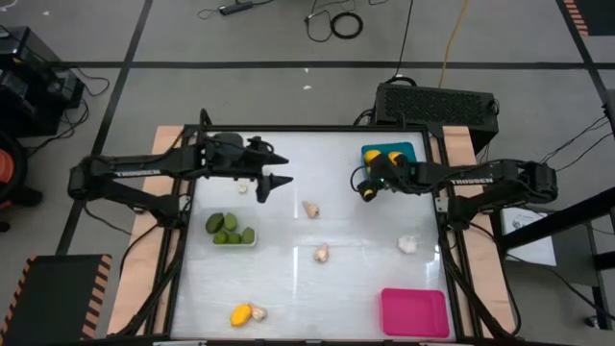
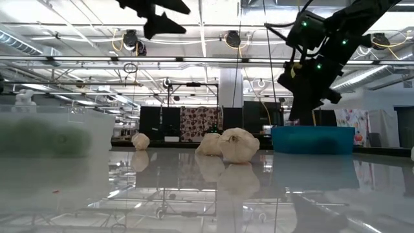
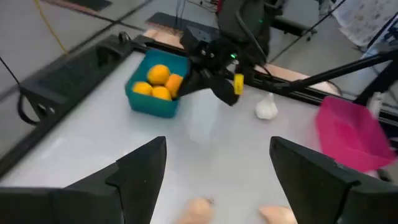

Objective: Sort produce into baskets
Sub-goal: Put the yellow lemon into the blue bin

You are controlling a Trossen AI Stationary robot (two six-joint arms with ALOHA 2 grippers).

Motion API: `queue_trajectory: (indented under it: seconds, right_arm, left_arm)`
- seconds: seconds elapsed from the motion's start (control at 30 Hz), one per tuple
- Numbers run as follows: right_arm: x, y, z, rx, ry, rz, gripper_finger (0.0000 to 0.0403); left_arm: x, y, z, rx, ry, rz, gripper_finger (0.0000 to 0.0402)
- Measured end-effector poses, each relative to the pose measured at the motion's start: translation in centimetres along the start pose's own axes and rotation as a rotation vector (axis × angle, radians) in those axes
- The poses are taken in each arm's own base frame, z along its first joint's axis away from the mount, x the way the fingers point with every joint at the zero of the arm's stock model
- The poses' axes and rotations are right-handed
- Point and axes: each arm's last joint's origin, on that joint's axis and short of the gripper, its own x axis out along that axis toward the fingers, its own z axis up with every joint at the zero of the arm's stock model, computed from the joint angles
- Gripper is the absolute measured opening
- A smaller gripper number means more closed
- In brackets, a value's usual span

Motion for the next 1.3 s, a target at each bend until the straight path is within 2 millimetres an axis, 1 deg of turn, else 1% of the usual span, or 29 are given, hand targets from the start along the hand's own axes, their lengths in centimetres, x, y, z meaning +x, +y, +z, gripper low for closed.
queue_trajectory:
  seconds: [0.1, 0.2, 0.27, 0.4, 0.57, 0.67, 0.77, 0.9, 1.03, 1.17, 1.3]
  right_arm:
    - [0.0, 0.5, 0.2, 0.001, 0.020, 0.105, 0.0000]
    - [-0.4, 1.5, 0.1, -0.009, 0.025, 0.214, 0.0000]
    - [-0.7, 2.3, 0.0, -0.020, 0.006, 0.274, 0.0000]
    - [-1.7, 4.2, -0.1, -0.034, -0.066, 0.386, 0.0000]
    - [-3.4, 6.5, -0.8, -0.028, -0.128, 0.520, 0.0000]
    - [-4.5, 7.8, -1.9, -0.023, -0.149, 0.549, 0.0000]
    - [-5.7, 9.0, -3.2, 0.017, -0.157, 0.580, 0.0000]
    - [-7.6, 10.5, -5.5, 0.080, -0.142, 0.632, 0.0000]
    - [-9.1, 11.6, -8.1, 0.150, -0.119, 0.656, 0.0000]
    - [-9.6, 12.4, -10.5, 0.200, -0.096, 0.653, 0.0000]
    - [-9.3, 13.1, -12.1, 0.228, -0.071, 0.641, 0.0000]
  left_arm:
    - [-1.2, -0.9, -0.4, -0.061, 0.041, -0.030, 0.0293]
    - [-1.6, -2.8, -1.4, -0.093, 0.123, -0.095, 0.0293]
    - [-1.7, -4.6, -2.3, -0.096, 0.190, -0.160, 0.0293]
    - [-1.5, -8.9, -4.0, -0.142, 0.283, -0.276, 0.0293]
    - [-2.3, -13.8, -6.2, -0.218, 0.355, -0.302, 0.0292]
    - [-2.9, -16.2, -7.5, -0.243, 0.384, -0.297, 0.0292]
    - [-3.5, -18.2, -9.0, -0.194, 0.387, -0.293, 0.0292]
    - [-3.8, -19.9, -10.7, -0.130, 0.387, -0.266, 0.0292]
    - [-3.7, -21.3, -12.3, -0.133, 0.405, -0.262, 0.0292]
    - [-3.8, -23.0, -13.8, -0.167, 0.432, -0.298, 0.0292]
    - [-4.5, -23.7, -14.5, -0.235, 0.473, -0.310, 0.0292]
